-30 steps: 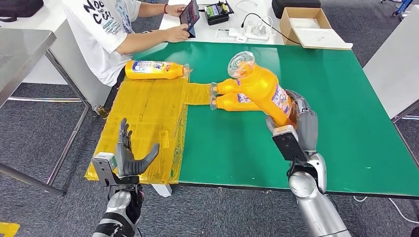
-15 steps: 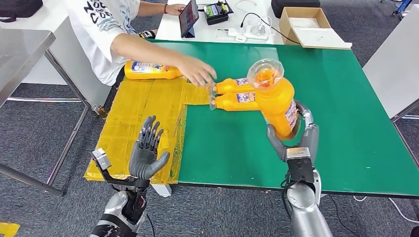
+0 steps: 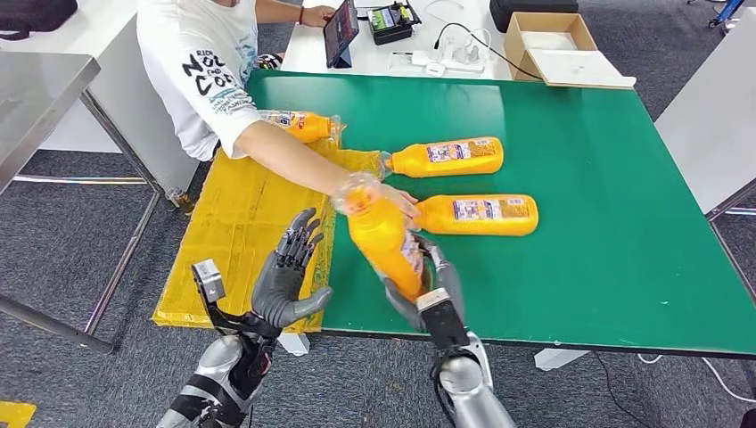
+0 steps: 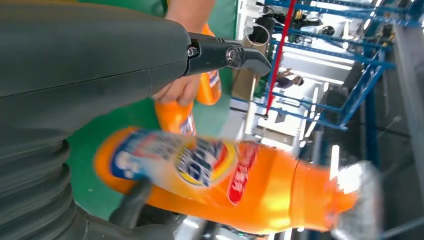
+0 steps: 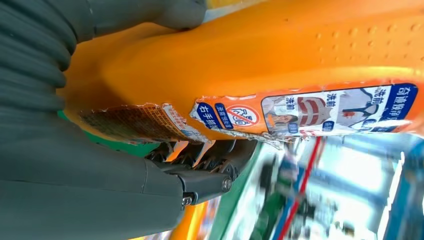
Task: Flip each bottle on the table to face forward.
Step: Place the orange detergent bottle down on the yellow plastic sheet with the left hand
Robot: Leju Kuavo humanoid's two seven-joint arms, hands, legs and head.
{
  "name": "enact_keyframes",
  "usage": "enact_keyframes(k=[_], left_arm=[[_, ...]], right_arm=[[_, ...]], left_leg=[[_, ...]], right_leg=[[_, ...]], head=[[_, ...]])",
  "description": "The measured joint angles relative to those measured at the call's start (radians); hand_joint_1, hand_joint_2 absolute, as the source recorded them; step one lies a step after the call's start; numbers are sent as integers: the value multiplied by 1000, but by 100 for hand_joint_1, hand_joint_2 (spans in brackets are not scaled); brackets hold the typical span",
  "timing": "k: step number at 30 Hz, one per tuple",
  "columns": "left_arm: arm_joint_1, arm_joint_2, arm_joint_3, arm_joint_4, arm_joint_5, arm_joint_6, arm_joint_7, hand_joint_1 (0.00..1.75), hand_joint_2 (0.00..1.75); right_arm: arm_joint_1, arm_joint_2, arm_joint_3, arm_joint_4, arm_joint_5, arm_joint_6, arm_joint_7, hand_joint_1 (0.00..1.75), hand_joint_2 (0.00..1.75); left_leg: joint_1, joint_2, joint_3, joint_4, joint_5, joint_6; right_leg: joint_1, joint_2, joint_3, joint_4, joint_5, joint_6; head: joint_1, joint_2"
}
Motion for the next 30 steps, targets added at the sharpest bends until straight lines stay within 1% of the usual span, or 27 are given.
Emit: enact_keyframes(k=[3, 8, 18, 23, 28, 29, 30], left_arm=[[-14, 2, -16, 16, -17, 11, 1, 0, 175], [-28, 3, -29, 43, -24, 12, 5, 0, 175], [-38, 5, -41, 69, -23, 10, 6, 0, 175], [-43, 7, -44, 86, 24, -30, 12, 0, 175], [-41, 19, -42, 104, 92, -82, 17, 0, 175], [-40, 22, -42, 107, 97, -86, 18, 3, 175], [-40, 24, -42, 110, 100, -87, 19, 24, 175]], right_arm=[[-21, 28, 48, 58, 12, 8, 3, 175, 175], [-47, 58, 103, 126, 24, 15, 18, 175, 175], [-66, 75, 144, 188, 25, 21, 22, 175, 175], [-82, 90, 176, 244, 30, 16, 31, 175, 175], [-107, 95, 202, 307, 40, -4, 34, 175, 175], [-111, 96, 206, 316, 44, -12, 34, 175, 175], [-113, 97, 210, 325, 48, -21, 34, 175, 175]], left_leg=[[0, 0, 0, 0, 0, 0], [0, 0, 0, 0, 0, 0], [0, 0, 0, 0, 0, 0], [0, 0, 0, 0, 0, 0], [0, 0, 0, 0, 0, 0], [0, 0, 0, 0, 0, 0], [0, 0, 0, 0, 0, 0]], right_leg=[[0, 0, 0, 0, 0, 0], [0, 0, 0, 0, 0, 0], [0, 0, 0, 0, 0, 0], [0, 0, 0, 0, 0, 0], [0, 1, -1, 0, 0, 0], [0, 1, -1, 0, 0, 0], [0, 1, -1, 0, 0, 0]], head=[[0, 0], [0, 0], [0, 0], [0, 0], [0, 0], [0, 0], [0, 0]])
